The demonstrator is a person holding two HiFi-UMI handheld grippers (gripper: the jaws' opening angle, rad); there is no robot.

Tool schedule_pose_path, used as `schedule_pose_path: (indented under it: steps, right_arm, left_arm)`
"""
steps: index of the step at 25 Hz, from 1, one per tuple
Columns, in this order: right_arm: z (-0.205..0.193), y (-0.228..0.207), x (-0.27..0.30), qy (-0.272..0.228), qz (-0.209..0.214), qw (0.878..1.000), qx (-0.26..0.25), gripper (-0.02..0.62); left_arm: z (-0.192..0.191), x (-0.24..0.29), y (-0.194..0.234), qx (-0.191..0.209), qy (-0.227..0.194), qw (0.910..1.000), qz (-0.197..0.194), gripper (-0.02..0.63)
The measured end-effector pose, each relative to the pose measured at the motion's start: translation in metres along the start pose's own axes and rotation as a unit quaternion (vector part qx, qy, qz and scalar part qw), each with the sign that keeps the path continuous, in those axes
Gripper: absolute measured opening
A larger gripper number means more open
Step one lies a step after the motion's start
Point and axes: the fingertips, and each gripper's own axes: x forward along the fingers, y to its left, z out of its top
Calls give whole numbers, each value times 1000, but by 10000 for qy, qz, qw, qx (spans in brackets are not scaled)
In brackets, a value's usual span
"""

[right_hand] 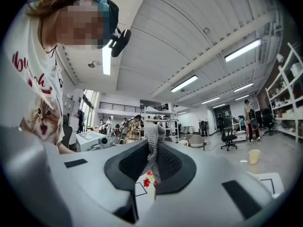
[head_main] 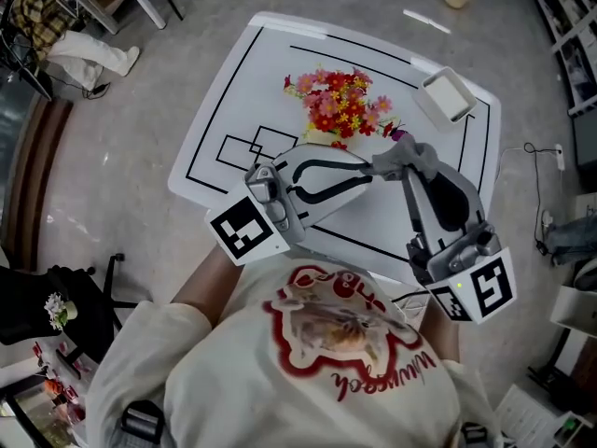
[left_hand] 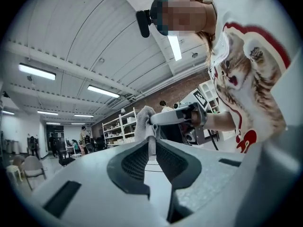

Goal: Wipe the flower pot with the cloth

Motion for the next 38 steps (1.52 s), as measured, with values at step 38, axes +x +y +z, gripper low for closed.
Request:
schedule_pose_path:
  steps: [38]
  right_arm:
    - [-167, -176, 148, 1477, 974, 9841, 131, 35]
  left_arm:
    - [-92, -61, 184, -1249, -281, 9812, 1448, 34]
